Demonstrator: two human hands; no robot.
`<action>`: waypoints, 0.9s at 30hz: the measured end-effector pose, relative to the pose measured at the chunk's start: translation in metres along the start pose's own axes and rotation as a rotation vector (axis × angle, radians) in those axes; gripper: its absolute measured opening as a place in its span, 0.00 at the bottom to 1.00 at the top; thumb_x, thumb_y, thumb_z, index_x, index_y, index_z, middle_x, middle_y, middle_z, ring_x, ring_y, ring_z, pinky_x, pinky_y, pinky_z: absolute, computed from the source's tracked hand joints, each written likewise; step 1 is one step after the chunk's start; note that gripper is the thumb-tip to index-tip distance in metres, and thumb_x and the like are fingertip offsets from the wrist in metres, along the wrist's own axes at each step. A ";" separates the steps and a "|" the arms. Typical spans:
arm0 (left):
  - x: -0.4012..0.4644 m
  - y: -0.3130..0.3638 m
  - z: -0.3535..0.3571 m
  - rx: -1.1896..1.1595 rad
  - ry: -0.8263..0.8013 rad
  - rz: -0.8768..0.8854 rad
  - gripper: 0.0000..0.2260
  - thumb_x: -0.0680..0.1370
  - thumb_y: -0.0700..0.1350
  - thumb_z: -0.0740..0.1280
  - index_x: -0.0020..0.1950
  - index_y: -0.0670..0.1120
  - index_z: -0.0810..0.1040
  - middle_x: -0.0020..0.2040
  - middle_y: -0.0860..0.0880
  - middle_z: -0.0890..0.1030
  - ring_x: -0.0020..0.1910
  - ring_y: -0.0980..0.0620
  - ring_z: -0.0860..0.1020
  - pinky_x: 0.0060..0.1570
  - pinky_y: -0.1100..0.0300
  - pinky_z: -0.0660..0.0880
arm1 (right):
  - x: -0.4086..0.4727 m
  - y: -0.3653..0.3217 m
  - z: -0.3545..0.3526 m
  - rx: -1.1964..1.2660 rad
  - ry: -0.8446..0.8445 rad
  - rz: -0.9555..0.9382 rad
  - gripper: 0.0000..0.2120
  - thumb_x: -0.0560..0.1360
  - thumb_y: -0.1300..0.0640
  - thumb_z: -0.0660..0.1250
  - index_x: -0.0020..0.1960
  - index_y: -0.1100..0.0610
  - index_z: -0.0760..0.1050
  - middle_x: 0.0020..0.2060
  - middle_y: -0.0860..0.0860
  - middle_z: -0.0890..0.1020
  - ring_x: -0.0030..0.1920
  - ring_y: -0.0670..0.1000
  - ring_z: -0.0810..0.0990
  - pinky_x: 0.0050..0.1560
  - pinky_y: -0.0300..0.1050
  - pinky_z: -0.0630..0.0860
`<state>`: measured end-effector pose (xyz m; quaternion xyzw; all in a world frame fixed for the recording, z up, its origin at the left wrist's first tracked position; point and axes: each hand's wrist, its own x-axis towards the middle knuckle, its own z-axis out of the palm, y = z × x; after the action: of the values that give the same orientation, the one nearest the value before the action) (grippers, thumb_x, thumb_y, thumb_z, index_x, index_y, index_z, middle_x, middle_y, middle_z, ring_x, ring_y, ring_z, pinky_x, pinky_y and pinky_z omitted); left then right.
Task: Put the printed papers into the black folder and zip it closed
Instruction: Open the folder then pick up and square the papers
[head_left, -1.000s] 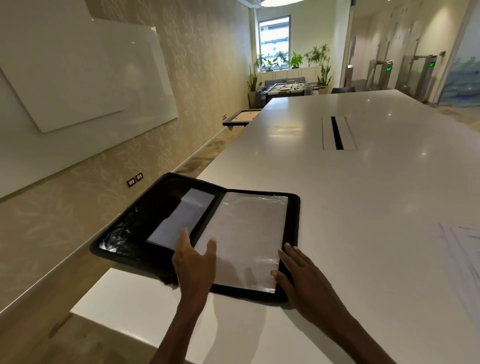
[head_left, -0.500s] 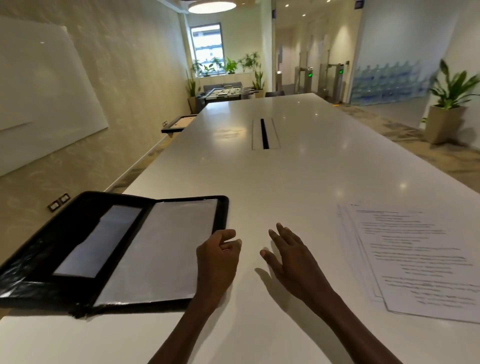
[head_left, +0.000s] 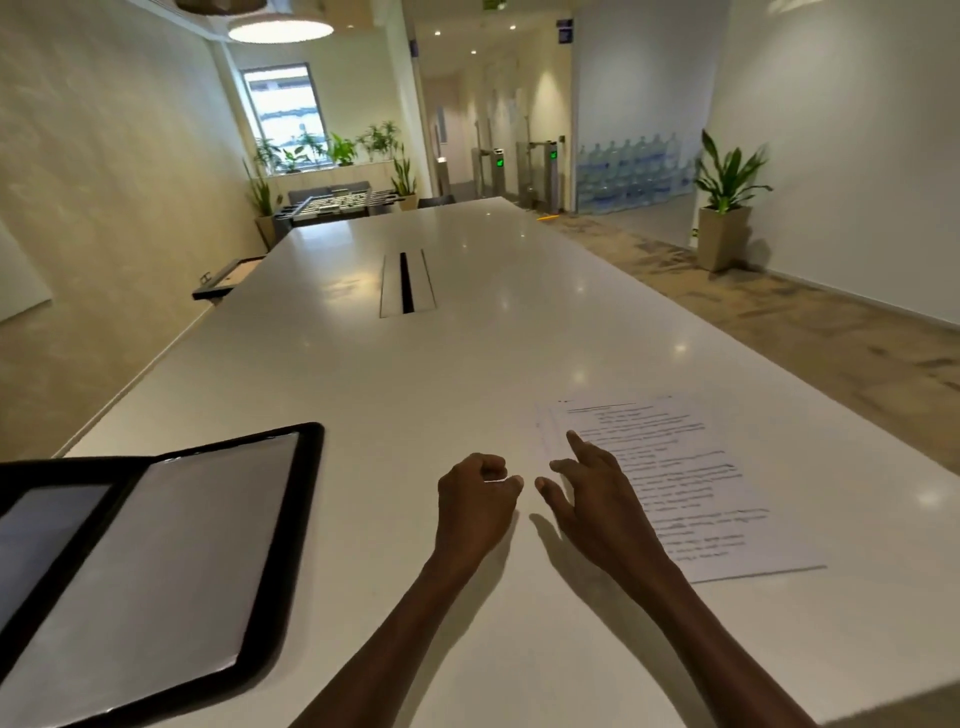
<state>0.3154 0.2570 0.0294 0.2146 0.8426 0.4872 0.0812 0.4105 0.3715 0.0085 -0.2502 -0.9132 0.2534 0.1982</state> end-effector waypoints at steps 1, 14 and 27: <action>0.001 0.003 0.008 0.029 -0.021 0.005 0.16 0.73 0.47 0.73 0.58 0.44 0.80 0.53 0.49 0.83 0.49 0.53 0.80 0.54 0.58 0.76 | 0.001 0.007 -0.005 -0.012 0.025 0.018 0.21 0.80 0.46 0.62 0.68 0.56 0.75 0.78 0.53 0.62 0.77 0.54 0.58 0.74 0.53 0.61; 0.014 0.035 0.064 0.163 -0.253 -0.142 0.27 0.70 0.55 0.74 0.57 0.38 0.71 0.57 0.43 0.77 0.58 0.43 0.77 0.52 0.53 0.75 | 0.016 0.095 -0.056 -0.204 0.165 0.418 0.26 0.76 0.47 0.68 0.68 0.60 0.70 0.74 0.65 0.61 0.73 0.64 0.58 0.68 0.60 0.66; 0.004 0.027 0.089 0.645 -0.295 0.107 0.21 0.72 0.59 0.71 0.57 0.46 0.75 0.58 0.47 0.72 0.60 0.46 0.68 0.56 0.51 0.68 | 0.039 0.134 -0.086 -0.291 -0.027 0.698 0.42 0.62 0.26 0.70 0.55 0.63 0.71 0.56 0.62 0.75 0.59 0.63 0.72 0.54 0.52 0.73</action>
<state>0.3498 0.3402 0.0074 0.3411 0.9198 0.1636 0.1042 0.4692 0.5250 0.0110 -0.5683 -0.8020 0.1767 0.0505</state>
